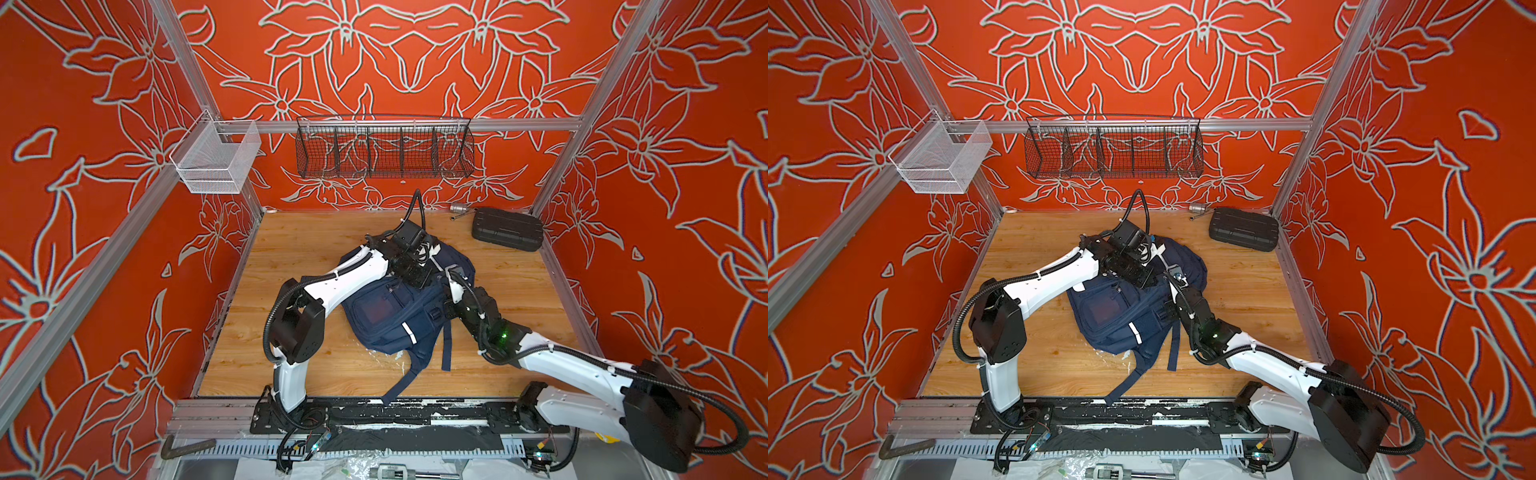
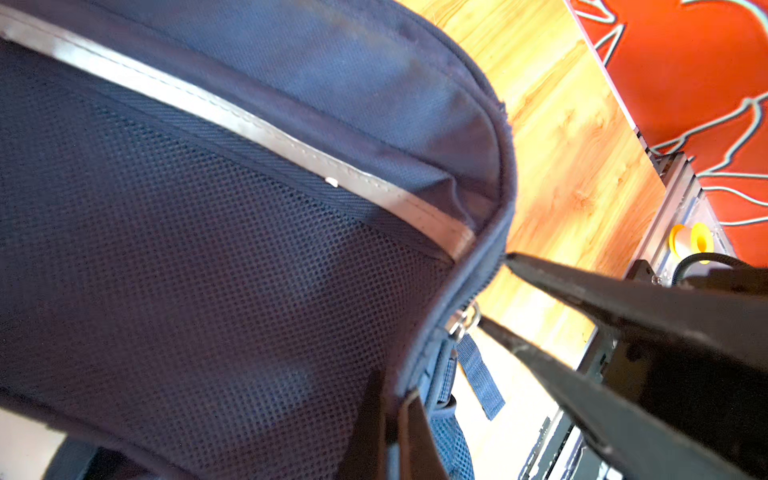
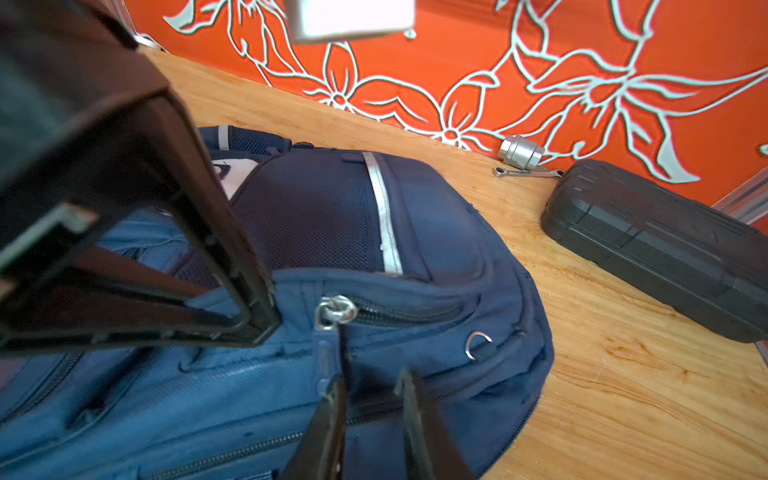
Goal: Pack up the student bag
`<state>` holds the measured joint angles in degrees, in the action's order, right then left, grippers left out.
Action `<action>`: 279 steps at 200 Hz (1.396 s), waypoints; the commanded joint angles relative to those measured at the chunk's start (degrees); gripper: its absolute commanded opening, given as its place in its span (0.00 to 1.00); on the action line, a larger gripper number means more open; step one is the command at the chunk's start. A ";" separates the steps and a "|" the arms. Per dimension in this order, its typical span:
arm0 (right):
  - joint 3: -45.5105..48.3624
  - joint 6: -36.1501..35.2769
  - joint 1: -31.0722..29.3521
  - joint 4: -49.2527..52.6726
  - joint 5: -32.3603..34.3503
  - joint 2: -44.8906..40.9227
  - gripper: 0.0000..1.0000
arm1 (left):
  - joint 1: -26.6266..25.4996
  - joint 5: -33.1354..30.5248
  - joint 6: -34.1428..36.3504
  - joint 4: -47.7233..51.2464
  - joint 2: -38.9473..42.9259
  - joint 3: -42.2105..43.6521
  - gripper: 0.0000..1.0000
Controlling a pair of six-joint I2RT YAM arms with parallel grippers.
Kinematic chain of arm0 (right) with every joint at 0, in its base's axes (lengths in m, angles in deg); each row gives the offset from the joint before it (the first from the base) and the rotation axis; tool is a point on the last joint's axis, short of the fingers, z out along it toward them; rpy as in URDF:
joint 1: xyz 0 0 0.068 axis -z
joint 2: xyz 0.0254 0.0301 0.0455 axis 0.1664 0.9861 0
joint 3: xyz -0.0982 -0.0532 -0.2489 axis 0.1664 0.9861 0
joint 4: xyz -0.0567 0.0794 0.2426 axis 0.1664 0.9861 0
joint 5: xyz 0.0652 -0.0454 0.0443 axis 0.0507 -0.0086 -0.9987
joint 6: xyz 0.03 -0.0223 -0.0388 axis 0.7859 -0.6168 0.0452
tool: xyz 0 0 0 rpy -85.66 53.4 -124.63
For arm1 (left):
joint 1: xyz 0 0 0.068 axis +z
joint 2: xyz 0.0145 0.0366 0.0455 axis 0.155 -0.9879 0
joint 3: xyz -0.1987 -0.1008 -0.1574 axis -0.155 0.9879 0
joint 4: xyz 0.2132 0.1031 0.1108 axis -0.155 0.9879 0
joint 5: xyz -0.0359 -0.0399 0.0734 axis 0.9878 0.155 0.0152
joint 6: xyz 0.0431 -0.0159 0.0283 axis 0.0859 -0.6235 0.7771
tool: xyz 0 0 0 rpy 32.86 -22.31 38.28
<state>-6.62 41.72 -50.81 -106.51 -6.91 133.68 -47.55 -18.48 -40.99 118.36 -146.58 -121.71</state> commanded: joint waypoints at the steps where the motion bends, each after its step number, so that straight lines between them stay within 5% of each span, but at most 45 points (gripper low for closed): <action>1: 0.69 0.31 1.94 0.75 -4.54 -2.04 0.24 | -0.39 2.58 -0.43 0.20 3.57 -1.03 0.00; 97: 0.01 -2.08 4.83 0.54 -19.80 -3.04 0.31 | -0.62 4.63 -2.20 -0.51 3.79 -1.52 0.00; 224: -2.25 -1.24 4.92 -3.86 -16.70 4.92 0.32 | -2.23 4.43 -2.28 0.73 2.66 -3.09 0.00; 279: -1.35 0.21 5.37 -6.85 -13.28 4.94 0.16 | -2.32 4.23 -2.37 1.31 2.68 -2.97 0.00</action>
<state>-6.93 41.43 -45.92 -111.23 -22.49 138.36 -48.27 -18.90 -41.77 118.84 -146.45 -122.15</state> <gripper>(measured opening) 0.193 0.061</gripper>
